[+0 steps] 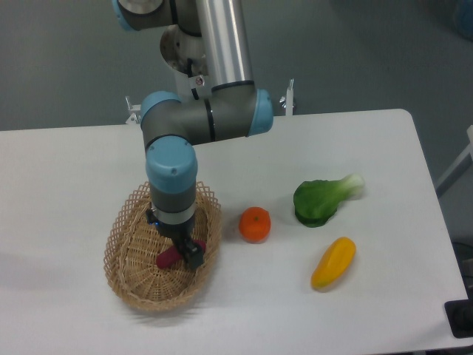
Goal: Pick up the sweet potato from the basket
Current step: 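Lower the gripper into the basket over the purple sweet potato, then close the gripper around the purple sweet potato, then lift the sweet potato out and carry it toward the yellow pepper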
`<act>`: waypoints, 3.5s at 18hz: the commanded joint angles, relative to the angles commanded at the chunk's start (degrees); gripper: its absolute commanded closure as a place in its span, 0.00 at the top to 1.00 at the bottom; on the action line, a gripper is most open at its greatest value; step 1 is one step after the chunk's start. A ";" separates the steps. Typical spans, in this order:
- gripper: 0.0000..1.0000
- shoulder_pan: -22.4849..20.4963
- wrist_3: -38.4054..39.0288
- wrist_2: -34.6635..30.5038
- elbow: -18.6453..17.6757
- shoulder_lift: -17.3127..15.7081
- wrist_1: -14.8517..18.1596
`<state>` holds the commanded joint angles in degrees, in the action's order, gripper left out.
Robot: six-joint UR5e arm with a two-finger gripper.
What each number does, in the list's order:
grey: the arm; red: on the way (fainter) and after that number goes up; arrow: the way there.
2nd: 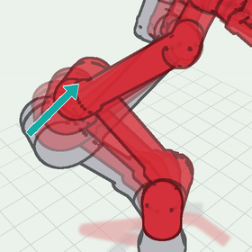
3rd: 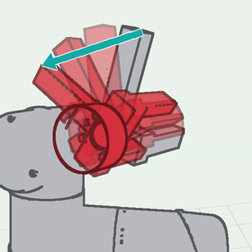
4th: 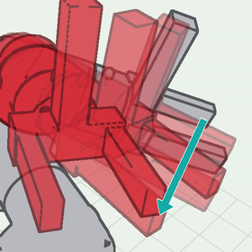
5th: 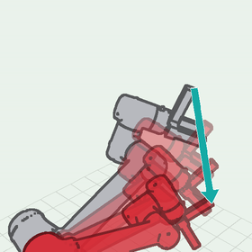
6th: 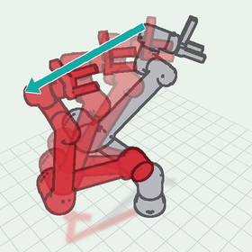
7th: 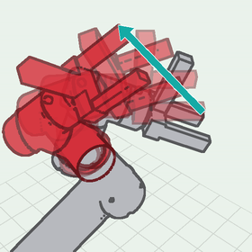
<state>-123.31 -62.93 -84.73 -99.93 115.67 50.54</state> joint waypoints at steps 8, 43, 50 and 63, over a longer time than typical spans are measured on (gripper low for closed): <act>1.00 0.35 3.08 0.09 -0.80 1.40 -2.28; 0.33 -7.19 4.31 3.77 13.52 -1.76 -1.59; 0.33 -15.81 -1.21 4.84 15.46 -4.04 0.70; 0.33 -26.89 -17.13 4.84 17.48 -4.48 7.20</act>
<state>-150.20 -80.06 -79.89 -82.44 111.18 57.74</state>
